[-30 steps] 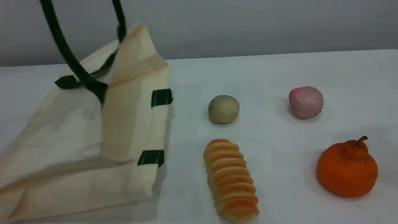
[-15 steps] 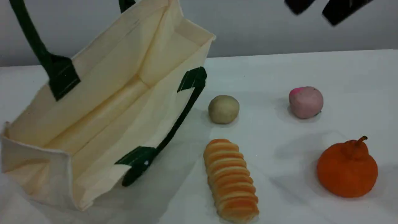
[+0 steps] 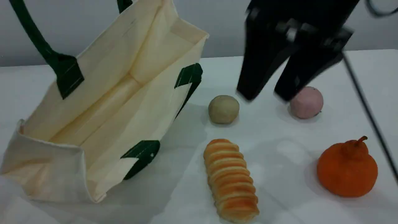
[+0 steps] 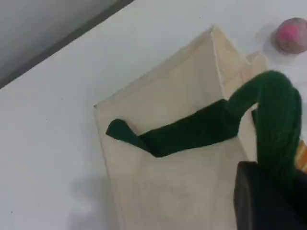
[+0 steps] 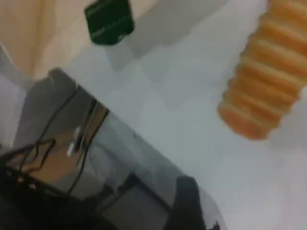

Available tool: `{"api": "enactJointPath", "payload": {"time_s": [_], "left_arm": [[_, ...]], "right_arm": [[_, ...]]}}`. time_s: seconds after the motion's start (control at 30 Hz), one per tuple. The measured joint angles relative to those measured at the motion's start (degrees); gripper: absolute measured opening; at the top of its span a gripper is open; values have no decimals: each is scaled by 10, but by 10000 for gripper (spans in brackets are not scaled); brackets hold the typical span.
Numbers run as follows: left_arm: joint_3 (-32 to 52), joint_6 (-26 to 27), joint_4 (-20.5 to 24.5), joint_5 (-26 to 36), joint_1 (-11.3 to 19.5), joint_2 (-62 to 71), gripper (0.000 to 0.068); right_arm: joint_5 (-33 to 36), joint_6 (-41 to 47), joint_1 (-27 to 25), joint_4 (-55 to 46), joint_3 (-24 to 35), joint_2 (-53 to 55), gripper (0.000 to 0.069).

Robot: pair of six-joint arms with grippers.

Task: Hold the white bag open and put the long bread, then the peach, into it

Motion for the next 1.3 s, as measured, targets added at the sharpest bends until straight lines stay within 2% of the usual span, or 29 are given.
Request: {"api": "enactJointPath", "payload": {"time_s": [0.23,0.73,1.3], "left_arm": [[0,0,2,0,0,0,90],[0,-1,2,0,0,0,90],[0,-1,2,1,0,0,90]], "right_arm": [[-50,-5,49,2,-1,71,529],[-203,-23,52,15,-1,139,529],[-255,-35,53,15,-2,233,531]]}}
